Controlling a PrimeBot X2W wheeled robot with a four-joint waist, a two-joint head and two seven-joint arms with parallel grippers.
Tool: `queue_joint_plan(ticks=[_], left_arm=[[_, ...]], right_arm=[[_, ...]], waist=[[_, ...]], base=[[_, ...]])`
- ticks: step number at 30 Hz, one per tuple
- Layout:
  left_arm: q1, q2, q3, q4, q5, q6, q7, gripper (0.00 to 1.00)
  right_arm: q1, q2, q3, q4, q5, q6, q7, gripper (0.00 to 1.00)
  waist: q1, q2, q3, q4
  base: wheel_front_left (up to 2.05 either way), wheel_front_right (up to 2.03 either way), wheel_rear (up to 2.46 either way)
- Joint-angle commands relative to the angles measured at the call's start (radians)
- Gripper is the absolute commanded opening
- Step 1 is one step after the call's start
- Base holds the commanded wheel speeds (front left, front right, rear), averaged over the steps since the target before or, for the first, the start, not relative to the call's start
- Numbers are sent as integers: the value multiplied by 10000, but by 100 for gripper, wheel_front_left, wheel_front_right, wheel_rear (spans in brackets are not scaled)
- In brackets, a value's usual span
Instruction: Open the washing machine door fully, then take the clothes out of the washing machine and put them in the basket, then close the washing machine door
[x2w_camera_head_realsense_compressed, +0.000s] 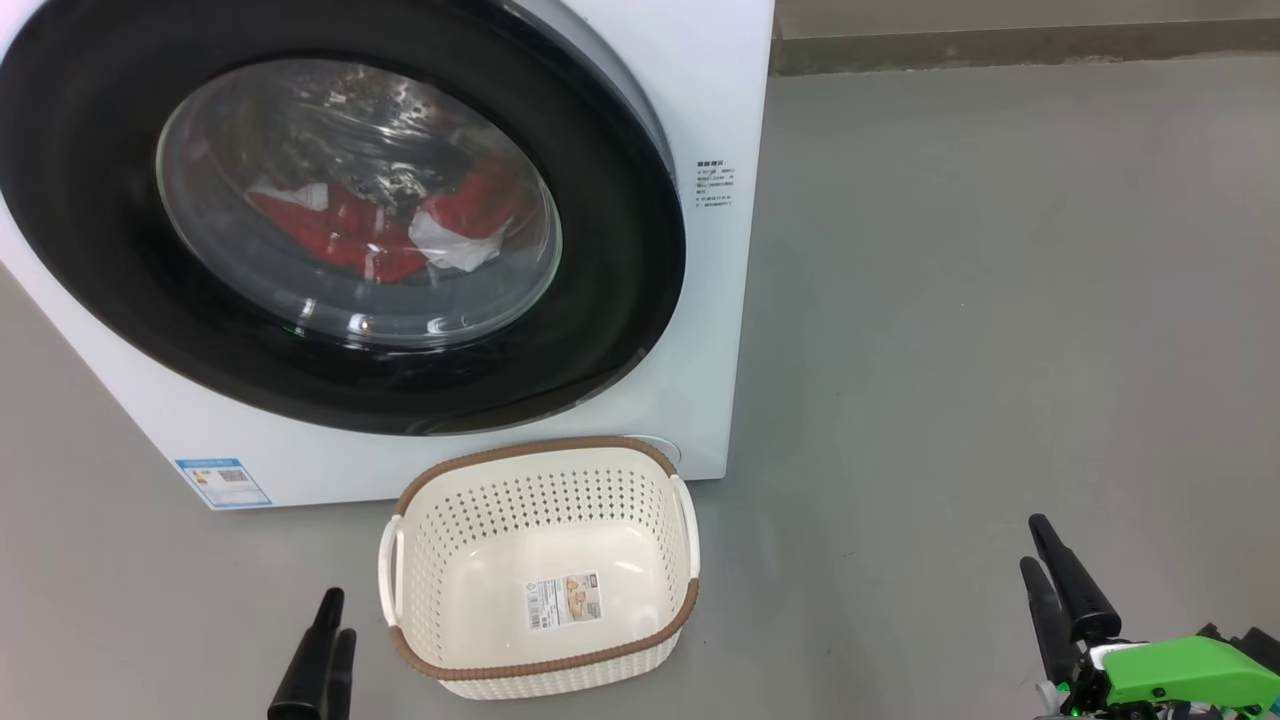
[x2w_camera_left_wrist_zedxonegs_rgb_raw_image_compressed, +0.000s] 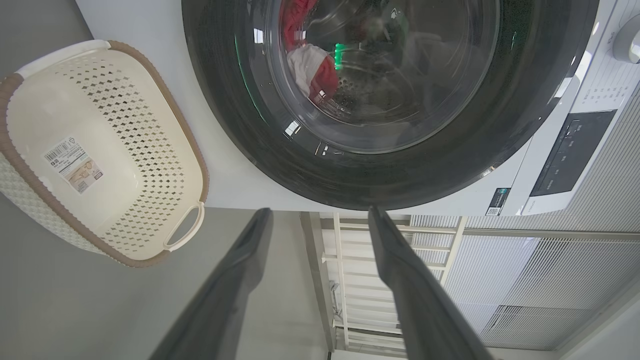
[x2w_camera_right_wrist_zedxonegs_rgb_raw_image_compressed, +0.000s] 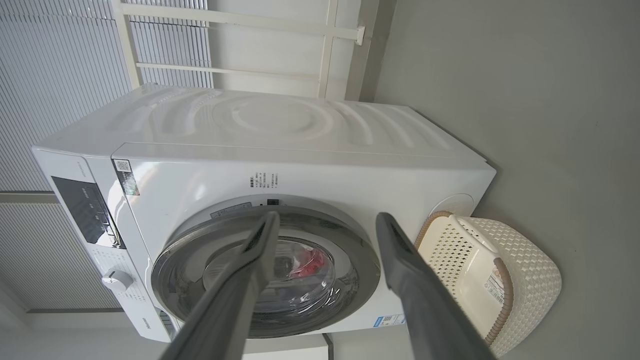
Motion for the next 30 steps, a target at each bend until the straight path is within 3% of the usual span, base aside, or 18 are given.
queue_joint_plan(ticks=[1, 8, 30], left_arm=[[-154, 131, 14, -322, 59, -14, -81, 100], [-127, 148, -6, -515, 598, -18, -289, 100], [37, 171, -114, -971, 4243, -32, -973, 100]], right_arm=[[-215, -98, 29, -290, -121, -1, -53, 100], [-184, -195, 205, -406, -561, -1, -262, 100], [-91, -526, 906, -592, -3055, -2, -939, 100]], waist=[[0, 0, -1, 1], [-2, 0, 31, 19], [-2, 0, 104, 58]], base=[[0, 0, 0], [0, 0, 0], [0, 0, 0]])
